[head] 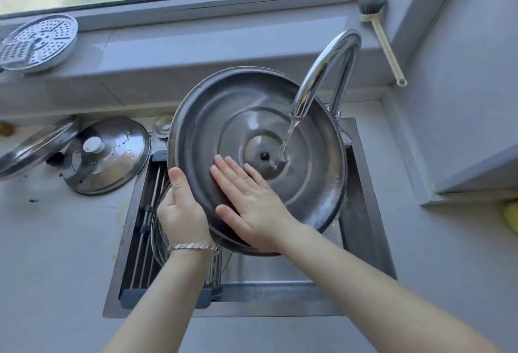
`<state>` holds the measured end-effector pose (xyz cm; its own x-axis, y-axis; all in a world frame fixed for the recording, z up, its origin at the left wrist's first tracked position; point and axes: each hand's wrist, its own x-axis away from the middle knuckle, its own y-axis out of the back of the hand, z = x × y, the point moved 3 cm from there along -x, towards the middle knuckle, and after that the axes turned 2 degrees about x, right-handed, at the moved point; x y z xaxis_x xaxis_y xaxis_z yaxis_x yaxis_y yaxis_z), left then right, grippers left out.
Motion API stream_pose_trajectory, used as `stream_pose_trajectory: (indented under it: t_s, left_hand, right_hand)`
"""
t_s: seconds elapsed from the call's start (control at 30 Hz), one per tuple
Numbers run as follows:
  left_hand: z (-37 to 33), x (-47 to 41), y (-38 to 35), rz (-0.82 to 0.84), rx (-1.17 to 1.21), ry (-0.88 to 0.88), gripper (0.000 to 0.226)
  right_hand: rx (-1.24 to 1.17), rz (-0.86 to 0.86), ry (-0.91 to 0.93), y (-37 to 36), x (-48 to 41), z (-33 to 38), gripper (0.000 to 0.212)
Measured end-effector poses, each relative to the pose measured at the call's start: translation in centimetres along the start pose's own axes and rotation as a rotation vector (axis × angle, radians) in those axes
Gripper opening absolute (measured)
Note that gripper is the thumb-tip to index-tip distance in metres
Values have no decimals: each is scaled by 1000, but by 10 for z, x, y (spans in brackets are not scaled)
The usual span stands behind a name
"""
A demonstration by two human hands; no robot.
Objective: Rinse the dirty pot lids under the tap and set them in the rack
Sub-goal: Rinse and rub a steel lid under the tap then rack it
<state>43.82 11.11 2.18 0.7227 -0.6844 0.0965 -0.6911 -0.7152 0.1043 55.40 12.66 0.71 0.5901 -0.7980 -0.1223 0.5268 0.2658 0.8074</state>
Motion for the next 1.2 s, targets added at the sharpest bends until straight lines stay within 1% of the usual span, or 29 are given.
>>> stream_pose_trajectory:
  t_s: [0.07,0.2,0.23,0.27,0.37,0.4,0.43,0.47,0.53,0.57,0.6,0.63,0.67,0.7,0.73,0.77,0.8,0.83,0.87,0.9,0.93,0.97,1.0,1.03,1.07,1.13,1.2]
  left_hand:
    - [-1,2,0,-14,4,23,48]
    - [-7,-4,6,-82,-12,10,57]
    - [-8,-5,9,-108,-22,19,58]
    - [-9,-5,12,-129,-36,23,58]
    - [-12,0,18,-128,-62,-34,56]
    - [-12,3,18,-119,-59,-51,56]
    - [-13,5,16,-115,-63,-57,56]
    - [-13,7,14,-112,-74,-59,58]
    - [-13,10,8,-84,-89,-96,63]
    - [-13,11,6,-69,-97,-122,61]
    - [-13,11,6,-59,-107,-140,58]
    - [-13,11,7,-56,-114,-143,57]
    - [-12,10,10,-62,-113,-136,58]
    - [-10,8,14,-73,-111,-128,61]
    - [-9,7,17,-79,-114,-125,63]
    - [-9,6,20,-74,-124,-123,64]
    - [-9,6,20,-68,-137,-120,63]
    - [-10,7,21,-70,-148,-115,62]
    - [-10,7,21,-79,-158,-106,59]
    - [-10,6,21,-86,-170,-92,57]
    - [-9,6,22,-85,-190,-68,55]
    - [-8,7,22,-77,-222,-39,56]
    - [-7,9,22,-61,-260,-10,57]
    - [-6,10,22,-40,-291,14,58]
    - [-5,13,21,-13,-308,33,58]
    - [-4,17,17,58,-307,75,56]
    - [1,17,12,161,-340,128,52]
  right_hand:
    - [6,7,-18,-2,3,2,61]
    - [30,150,155,-21,42,5,61]
    - [71,173,155,-22,50,-5,61]
    - [110,182,97,-19,55,-22,60]
    - [187,190,-263,-1,61,-78,58]
    - [209,186,-330,2,62,-87,59]
    - [206,181,-345,0,62,-86,60]
    - [180,171,-304,-6,62,-76,60]
    - [92,154,-117,-26,64,-44,61]
    - [59,160,-34,-35,68,-32,62]
    - [42,164,10,-39,70,-28,64]
    - [39,154,10,-38,69,-35,68]
    - [47,132,-44,-35,67,-48,74]
    - [61,107,-143,-30,66,-66,79]
    - [69,102,-273,-25,68,-84,79]
    - [67,115,-399,-22,72,-102,71]
    - [36,119,-483,-20,76,-114,62]
    - [-22,90,-517,-20,79,-119,58]
    - [-116,36,-523,-22,80,-120,57]
    - [-262,-50,-553,-23,80,-118,58]
    - [-430,-162,-631,-22,78,-117,58]
    - [-581,-280,-755,-20,77,-120,58]
    - [-710,-362,-900,-19,78,-126,58]
    - [-811,-387,-1028,-19,79,-132,57]
    - [-897,-359,-1119,-19,83,-139,54]
    - [-1005,-278,-1198,-21,94,-146,39]
    - [-933,-268,-1272,-18,109,-149,28]
